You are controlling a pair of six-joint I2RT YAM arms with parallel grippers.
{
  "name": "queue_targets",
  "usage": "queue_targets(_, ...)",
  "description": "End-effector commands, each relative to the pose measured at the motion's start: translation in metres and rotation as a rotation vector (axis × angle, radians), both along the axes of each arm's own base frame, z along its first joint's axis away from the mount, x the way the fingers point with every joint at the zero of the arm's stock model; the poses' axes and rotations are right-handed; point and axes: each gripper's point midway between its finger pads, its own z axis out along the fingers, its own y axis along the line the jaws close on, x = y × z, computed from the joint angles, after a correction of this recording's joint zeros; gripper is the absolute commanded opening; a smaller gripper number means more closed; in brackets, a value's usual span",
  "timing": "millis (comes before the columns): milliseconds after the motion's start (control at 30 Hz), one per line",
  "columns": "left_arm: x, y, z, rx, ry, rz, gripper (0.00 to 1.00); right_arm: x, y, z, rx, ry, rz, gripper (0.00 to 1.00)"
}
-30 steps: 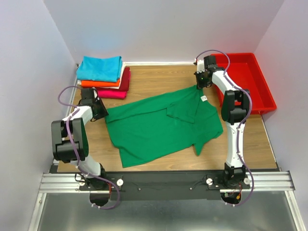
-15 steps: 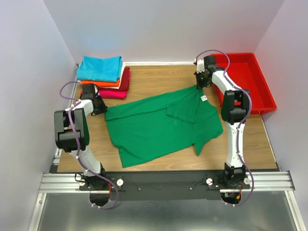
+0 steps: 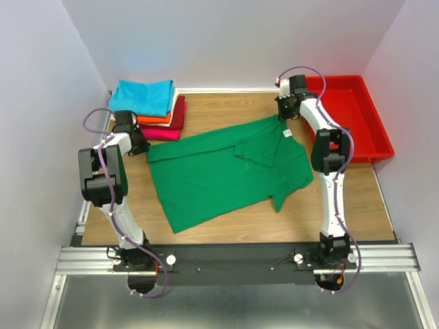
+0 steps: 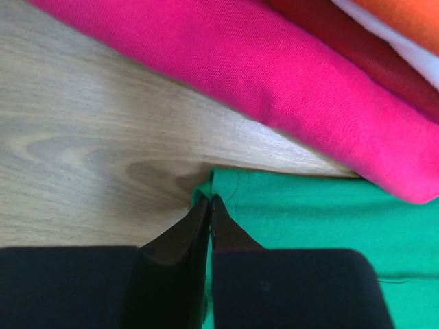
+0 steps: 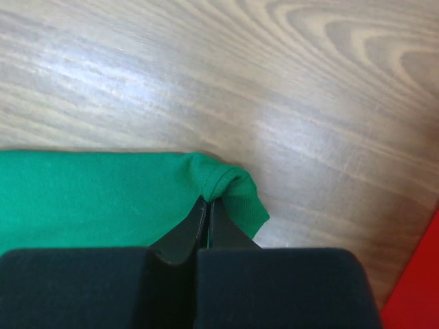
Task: Fold and stack the t-shirts
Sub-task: Fold the tshirt
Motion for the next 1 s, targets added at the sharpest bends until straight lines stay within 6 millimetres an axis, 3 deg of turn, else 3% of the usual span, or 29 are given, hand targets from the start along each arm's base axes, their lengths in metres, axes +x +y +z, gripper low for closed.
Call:
queue_targets(0, 0.001, 0.01, -0.006, 0.028, 0.018, 0.007, 0.11, 0.02, -0.005, 0.0, -0.002, -0.043, -0.032, 0.0)
queue_targets(100, 0.004, 0.009, 0.015, 0.029, -0.033, -0.018, 0.15, 0.028, -0.005, 0.007, 0.002, -0.07, -0.043, 0.03)
queue_targets(133, 0.005, 0.009, 0.023, 0.034, -0.05, -0.026, 0.19, 0.029, -0.004, 0.011, 0.002, -0.078, -0.043, 0.19)
queue_targets(200, 0.005, 0.011, 0.042, 0.052, -0.089, -0.037, 0.33, 0.029, -0.005, 0.027, 0.0, -0.102, -0.043, 0.31)
queue_targets(267, 0.004, 0.016, 0.098, 0.11, -0.211, -0.039, 0.46, 0.025, -0.006, 0.038, -0.006, -0.113, -0.027, 0.43)
queue_targets(300, 0.002, 0.017, 0.094, 0.115, -0.207, -0.039, 0.5, 0.024, -0.004, 0.05, -0.003, -0.13, -0.021, 0.47)
queue_targets(400, -0.013, 0.002, 0.161, 0.121, -0.397, -0.097, 0.56, 0.007, 0.004, 0.109, 0.037, -0.199, 0.044, 0.59)
queue_targets(467, -0.02, -0.006, 0.188, 0.126, -0.479, -0.142, 0.63, -0.013, 0.015, 0.13, 0.076, -0.21, 0.121, 0.65)
queue_targets(500, -0.027, -0.021, 0.214, 0.111, -0.568, -0.208, 0.64, -0.039, 0.031, 0.115, 0.132, -0.155, 0.232, 0.67)
queue_targets(533, -0.032, -0.029, 0.224, 0.102, -0.604, -0.249, 0.69, -0.06, 0.04, 0.15, 0.165, -0.205, 0.308, 0.75)
queue_targets(600, -0.041, -0.047, 0.244, 0.078, -0.681, -0.332, 0.75, -0.107, 0.067, 0.165, 0.247, -0.235, 0.548, 0.79)
queue_targets(633, -0.048, -0.066, 0.243, 0.015, -0.69, -0.413, 0.75, -0.145, 0.072, 0.139, 0.279, -0.159, 0.618, 0.87)
queue_targets(667, -0.052, -0.08, 0.244, -0.022, -0.7, -0.467, 0.76, -0.175, 0.082, 0.167, 0.265, -0.268, 0.774, 0.91)
queue_targets(733, -0.065, -0.107, 0.239, -0.109, -0.688, -0.569, 0.77, -0.222, 0.083, 0.158, 0.244, -0.265, 0.891, 1.0)
queue_targets(767, -0.073, -0.126, 0.236, -0.137, -0.681, -0.627, 0.77, -0.259, 0.079, 0.129, 0.241, -0.203, 0.928, 1.0)
queue_targets(800, -0.079, -0.138, 0.231, -0.158, -0.661, -0.658, 0.77, -0.274, 0.072, 0.139, 0.142, -0.287, 1.004, 1.0)
queue_targets(833, -0.086, -0.147, 0.224, -0.166, -0.642, -0.675, 0.77, -0.296, 0.064, 0.129, 0.106, -0.254, 1.024, 1.0)
queue_targets(867, -0.097, -0.173, 0.219, -0.183, -0.624, -0.748, 0.76, -0.312, 0.045, 0.102, 0.016, -0.187, 1.022, 1.0)
queue_targets(967, -0.116, -0.195, 0.196, -0.19, -0.556, -0.797, 0.74, -0.34, 0.01, 0.086, -0.149, -0.099, 0.981, 1.0)
